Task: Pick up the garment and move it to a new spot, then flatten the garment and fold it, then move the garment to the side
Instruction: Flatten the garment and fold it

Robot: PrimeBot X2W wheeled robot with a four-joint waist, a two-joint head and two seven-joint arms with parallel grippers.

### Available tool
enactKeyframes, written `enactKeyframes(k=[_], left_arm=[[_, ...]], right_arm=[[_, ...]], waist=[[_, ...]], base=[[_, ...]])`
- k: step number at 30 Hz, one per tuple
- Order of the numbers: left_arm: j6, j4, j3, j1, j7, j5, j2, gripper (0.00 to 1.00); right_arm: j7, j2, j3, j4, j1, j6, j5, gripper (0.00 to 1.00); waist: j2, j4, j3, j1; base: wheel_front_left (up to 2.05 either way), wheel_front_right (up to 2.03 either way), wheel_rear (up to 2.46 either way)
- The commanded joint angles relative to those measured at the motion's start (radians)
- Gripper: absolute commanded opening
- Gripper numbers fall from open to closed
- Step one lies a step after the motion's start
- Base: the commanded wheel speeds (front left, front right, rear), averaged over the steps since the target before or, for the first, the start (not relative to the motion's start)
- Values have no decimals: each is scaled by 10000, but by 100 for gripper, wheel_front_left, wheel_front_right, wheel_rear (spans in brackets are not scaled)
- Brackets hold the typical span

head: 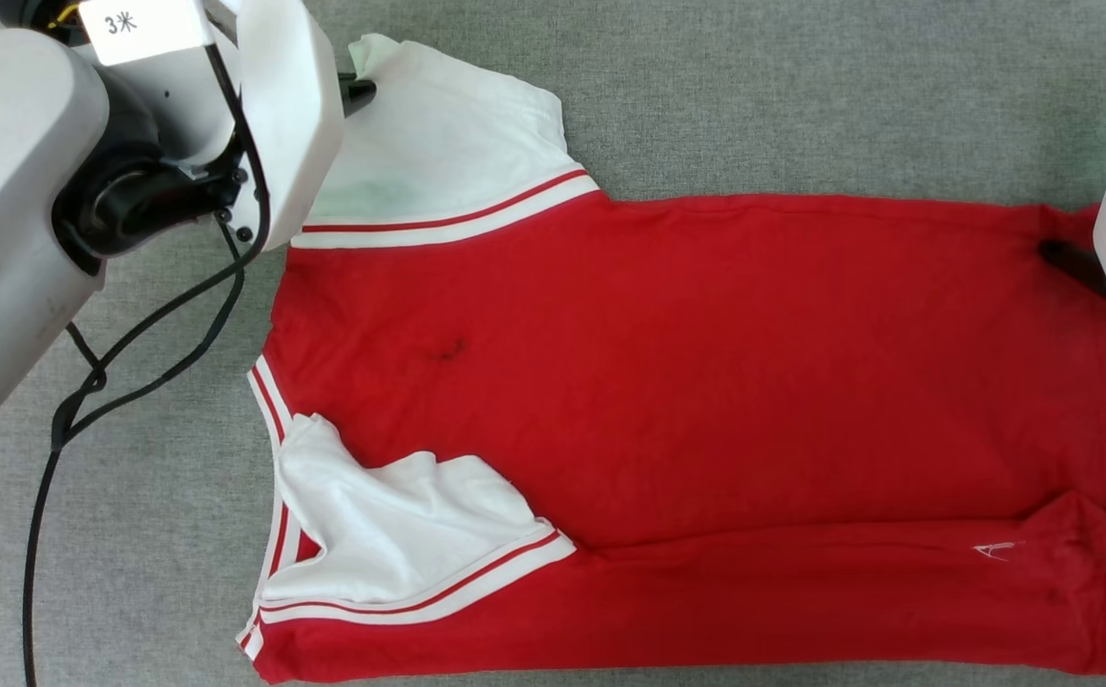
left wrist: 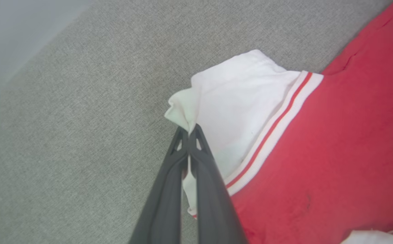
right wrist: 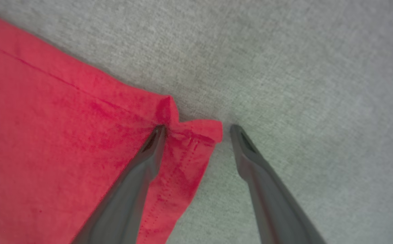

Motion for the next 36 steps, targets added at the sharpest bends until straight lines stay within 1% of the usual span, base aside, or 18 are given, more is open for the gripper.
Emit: enactKeyframes(k=[1,2,3,4,7,10,14,19,23,27,28,32,36], left_arm=[[-10,-5,-80,-98,-103,-37,62,0],[-10,6,-140,-108,-167,-58,93,0],[-10,19,-195,-108,-236,-78,98,0],[-10,86,-378,-13,-465,-165,149,0],[-11,128,-525,102,-767,-270,211,0],[-11,112,-591,382,-1189,-480,374,0],[-11,-230,-831,921,-1626,-593,689,0],[-5,-785,-1063,1847,-2070,-846,1156,0],[188,-1287,-1252,2531,-2294,-865,1498,0],[506,-1842,-1385,3248,-2483,-970,1900,0],[506,-1842,-1385,3248,-2483,-970,1900,0],[824,-2367,-1557,4105,-2654,-1124,2284,0],[1121,-2699,-1720,5099,-2845,-1217,2536,0]], right_arm=[[-86,487,583,361,392,31,220,100],[-161,482,693,426,410,31,261,78],[-283,443,748,479,362,31,275,22],[-780,313,733,607,64,28,281,0],[-1469,174,628,741,-160,14,315,0],[-2157,148,698,781,-24,14,430,0],[-2988,-80,1009,678,454,14,614,0],[-3945,-344,1109,481,1293,14,954,0],[-4446,-615,1066,195,2087,14,1206,0],[-4865,-893,872,-86,3009,14,1309,0],[-4865,-893,872,-86,3009,14,1309,0],[-5152,-982,640,-457,4067,14,1401,0],[-5232,-867,310,-830,5138,14,1329,0]], waist=[[0,1,21,1],[0,-24,-10,1],[0,-46,-60,1],[0,-134,-329,1],[0,-189,-724,1],[0,-234,-1260,1],[0,-231,-2025,1],[0,-180,-2895,1],[0,-140,-3467,1],[0,-111,-3922,1],[0,-111,-3922,1],[0,-119,-4214,1],[0,-142,-4316,1]], base=[[0,0,0],[0,0,0],[0,0,0],[0,0,0],[0,0,0],[0,0,0],[0,0,0],[0,0,0],[0,0,0],[0,0,0],[0,0,0],[0,0,0],[0,0,0]])
